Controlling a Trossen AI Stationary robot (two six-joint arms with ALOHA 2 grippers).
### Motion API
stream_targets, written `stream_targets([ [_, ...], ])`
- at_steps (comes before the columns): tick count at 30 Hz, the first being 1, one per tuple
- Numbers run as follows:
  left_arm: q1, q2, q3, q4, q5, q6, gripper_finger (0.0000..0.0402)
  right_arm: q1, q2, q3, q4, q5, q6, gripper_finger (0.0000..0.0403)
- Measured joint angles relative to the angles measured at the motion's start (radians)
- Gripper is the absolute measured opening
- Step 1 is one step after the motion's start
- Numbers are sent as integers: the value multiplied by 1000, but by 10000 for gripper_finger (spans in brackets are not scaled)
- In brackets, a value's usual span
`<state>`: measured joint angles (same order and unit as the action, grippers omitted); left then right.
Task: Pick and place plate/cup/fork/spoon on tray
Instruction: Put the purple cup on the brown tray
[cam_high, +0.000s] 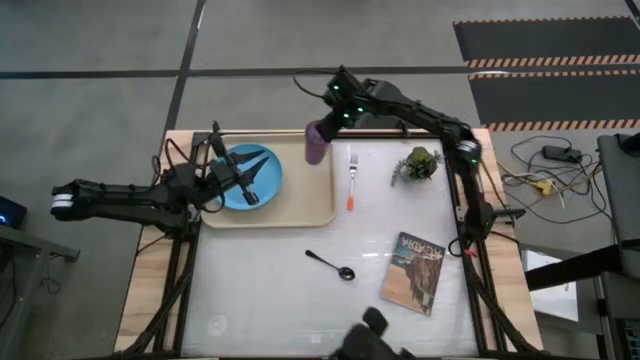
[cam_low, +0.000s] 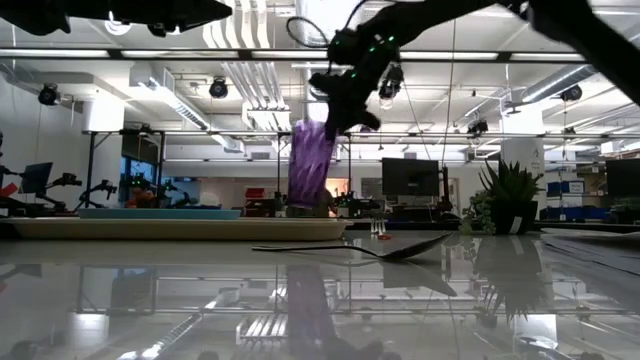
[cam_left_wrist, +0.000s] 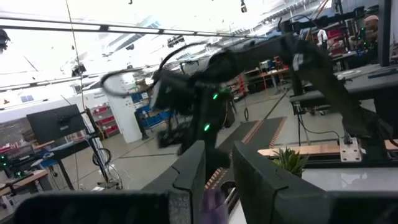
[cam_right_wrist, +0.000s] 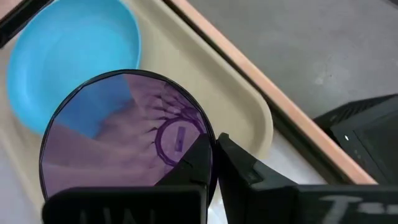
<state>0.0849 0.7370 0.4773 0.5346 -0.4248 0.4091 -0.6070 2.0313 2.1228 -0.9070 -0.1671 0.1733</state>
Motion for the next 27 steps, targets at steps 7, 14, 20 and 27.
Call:
stream_targets([
  [7, 0, -3, 0, -4, 0, 0, 63, -15, 187, 236, -62, 1, 2, 9],
  [14, -1, -3, 0, -4, 0, 0, 63, -39, 187, 195, -51, 9, -1, 9],
  [20, -1, -3, 0, -3, 0, 0, 63, -40, 185, 193, -52, 10, -11, 21],
  [27, -1, -3, 0, -3, 0, 0, 63, -39, 185, 191, -33, 10, -1, 83],
])
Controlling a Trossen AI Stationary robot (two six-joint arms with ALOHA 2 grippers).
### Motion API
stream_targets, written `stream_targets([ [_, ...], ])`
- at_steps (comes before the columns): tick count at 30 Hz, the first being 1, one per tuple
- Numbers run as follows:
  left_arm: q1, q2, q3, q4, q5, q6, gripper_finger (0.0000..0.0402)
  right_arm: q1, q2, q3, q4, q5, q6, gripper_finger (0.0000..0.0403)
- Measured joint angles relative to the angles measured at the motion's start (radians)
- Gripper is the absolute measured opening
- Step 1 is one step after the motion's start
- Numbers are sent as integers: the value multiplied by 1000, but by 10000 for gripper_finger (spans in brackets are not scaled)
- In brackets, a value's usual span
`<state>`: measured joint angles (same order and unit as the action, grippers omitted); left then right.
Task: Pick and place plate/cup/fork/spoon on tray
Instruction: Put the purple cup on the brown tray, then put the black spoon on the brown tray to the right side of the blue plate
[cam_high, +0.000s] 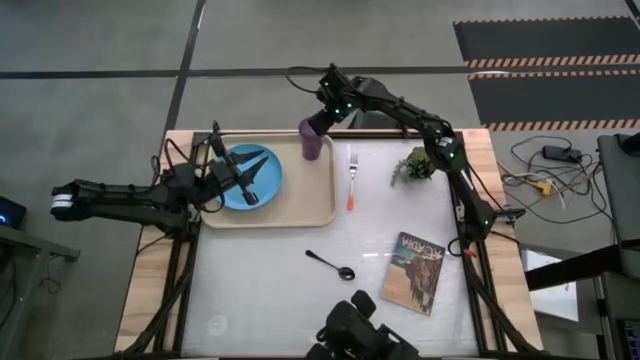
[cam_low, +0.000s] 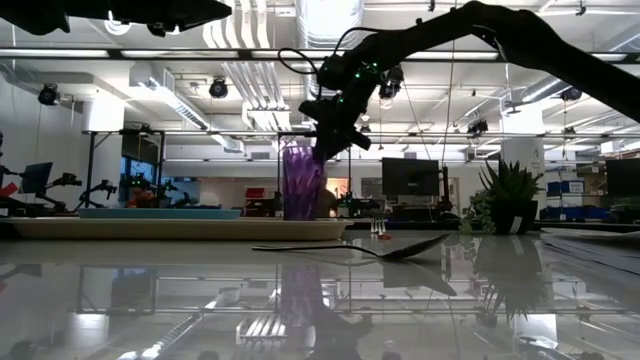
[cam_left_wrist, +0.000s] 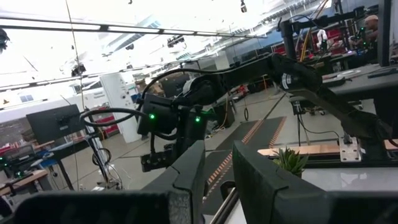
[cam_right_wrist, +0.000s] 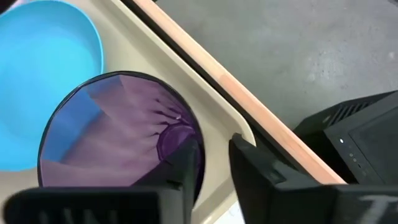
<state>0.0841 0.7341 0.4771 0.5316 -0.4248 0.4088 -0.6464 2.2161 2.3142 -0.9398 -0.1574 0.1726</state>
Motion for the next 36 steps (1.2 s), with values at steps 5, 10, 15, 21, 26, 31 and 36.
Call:
stream_targets([
  [5, 1, 0, 0, 0, 0, 0, 63, -2, -9, 0, 3, 0, 7, 128],
  [10, 1, -1, 0, 1, 0, 0, 63, -2, -36, 2, 2, 0, 10, 156],
  [15, 1, -3, 0, 5, 0, 0, 63, 0, -83, 7, -18, -8, 29, 166],
  [21, 1, -4, 0, 7, 0, 0, 63, 39, -164, 7, -107, -8, 38, 160],
  [26, 1, -5, 0, 6, 0, 0, 63, 114, -234, -35, -173, -7, 15, 143],
  [31, 1, -4, 0, 6, 0, -1, 63, 233, -359, -231, -52, 2, -20, 125],
  [36, 1, -1, 0, 3, 0, -6, 63, 346, -548, -550, 237, 42, -61, 108],
])
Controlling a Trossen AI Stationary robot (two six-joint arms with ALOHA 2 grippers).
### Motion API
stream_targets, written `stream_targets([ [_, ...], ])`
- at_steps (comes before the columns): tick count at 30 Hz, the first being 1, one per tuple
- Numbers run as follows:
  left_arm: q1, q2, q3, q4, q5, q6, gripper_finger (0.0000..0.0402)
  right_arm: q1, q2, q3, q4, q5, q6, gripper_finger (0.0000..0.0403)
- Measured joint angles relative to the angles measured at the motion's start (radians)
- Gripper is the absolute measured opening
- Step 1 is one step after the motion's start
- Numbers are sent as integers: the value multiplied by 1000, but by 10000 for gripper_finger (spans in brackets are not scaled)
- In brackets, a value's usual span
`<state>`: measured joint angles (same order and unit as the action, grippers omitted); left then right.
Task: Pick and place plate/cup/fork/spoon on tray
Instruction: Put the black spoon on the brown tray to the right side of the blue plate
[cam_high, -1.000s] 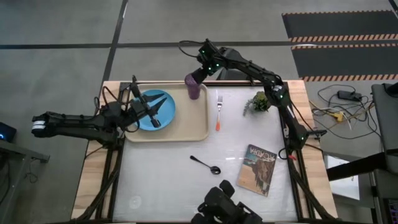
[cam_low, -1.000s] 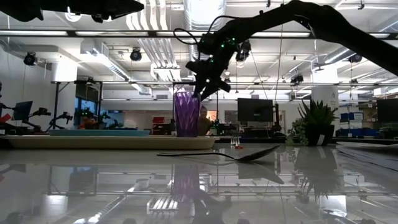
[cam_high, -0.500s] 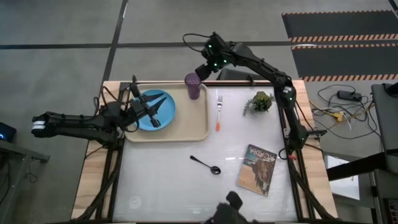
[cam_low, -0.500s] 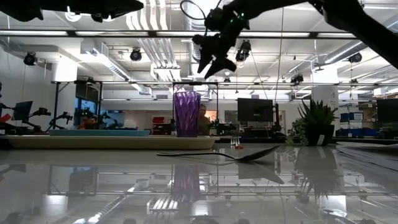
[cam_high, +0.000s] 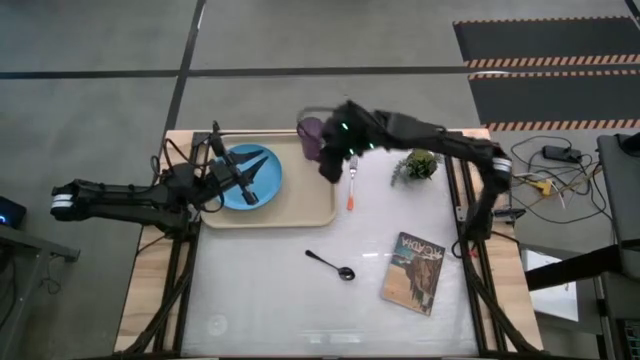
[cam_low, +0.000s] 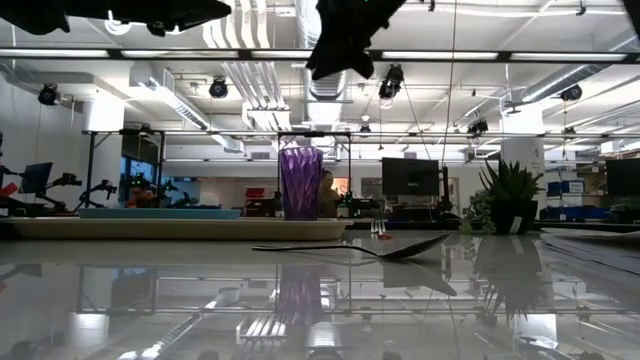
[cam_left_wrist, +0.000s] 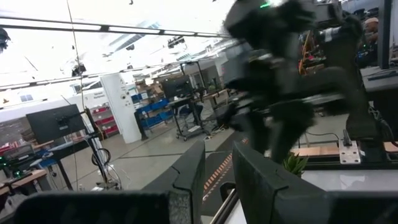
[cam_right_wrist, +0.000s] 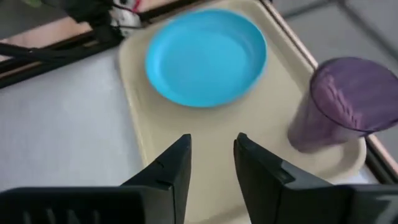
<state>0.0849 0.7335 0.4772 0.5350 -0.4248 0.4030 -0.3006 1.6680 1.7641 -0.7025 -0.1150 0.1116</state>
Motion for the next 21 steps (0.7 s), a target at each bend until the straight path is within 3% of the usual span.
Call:
stream_targets([
  [11, 0, 36, 0, 5, 0, -34, 63, 168, -393, -744, 606, 38, -75, 78],
  [21, -2, 79, 0, -82, 6, -302, 63, 243, -624, -1180, 937, 39, 26, 63],
])
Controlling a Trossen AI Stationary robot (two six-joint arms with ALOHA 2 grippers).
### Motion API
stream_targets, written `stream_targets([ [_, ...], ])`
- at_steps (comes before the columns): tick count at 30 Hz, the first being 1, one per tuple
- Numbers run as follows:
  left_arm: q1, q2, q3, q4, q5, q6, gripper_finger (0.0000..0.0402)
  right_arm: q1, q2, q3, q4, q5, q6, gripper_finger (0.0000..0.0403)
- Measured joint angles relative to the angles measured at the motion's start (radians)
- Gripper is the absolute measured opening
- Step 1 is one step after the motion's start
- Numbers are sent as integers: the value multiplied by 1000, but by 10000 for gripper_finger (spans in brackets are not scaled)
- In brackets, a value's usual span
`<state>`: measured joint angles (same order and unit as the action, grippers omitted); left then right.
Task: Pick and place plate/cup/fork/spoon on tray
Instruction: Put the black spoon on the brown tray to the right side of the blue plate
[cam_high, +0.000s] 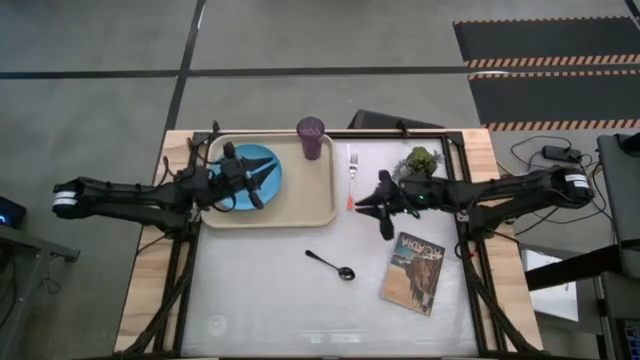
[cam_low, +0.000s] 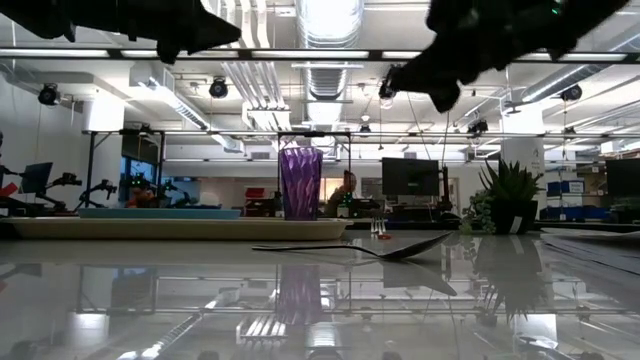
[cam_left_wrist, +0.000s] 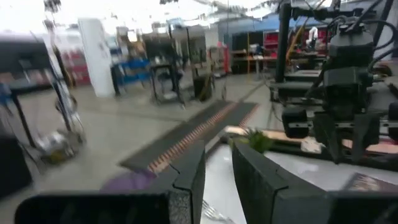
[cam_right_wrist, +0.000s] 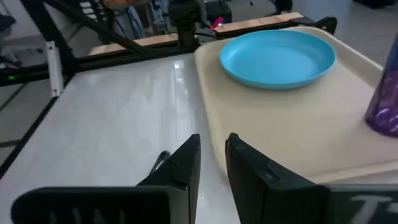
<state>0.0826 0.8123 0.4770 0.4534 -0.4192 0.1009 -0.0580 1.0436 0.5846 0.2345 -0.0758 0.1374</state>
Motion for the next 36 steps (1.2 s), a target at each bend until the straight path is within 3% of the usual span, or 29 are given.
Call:
stream_targets([
  [13, -37, 141, 7, -4, 47, -278, 63, 23, -150, -270, 273, 0, -87, 63],
  [27, -117, 299, 76, 46, 10, -442, 63, 23, -437, -335, 208, -3, -280, 63],
  [36, -156, 441, 201, 47, -16, -464, 63, 23, -573, -335, 104, -36, -277, 63],
])
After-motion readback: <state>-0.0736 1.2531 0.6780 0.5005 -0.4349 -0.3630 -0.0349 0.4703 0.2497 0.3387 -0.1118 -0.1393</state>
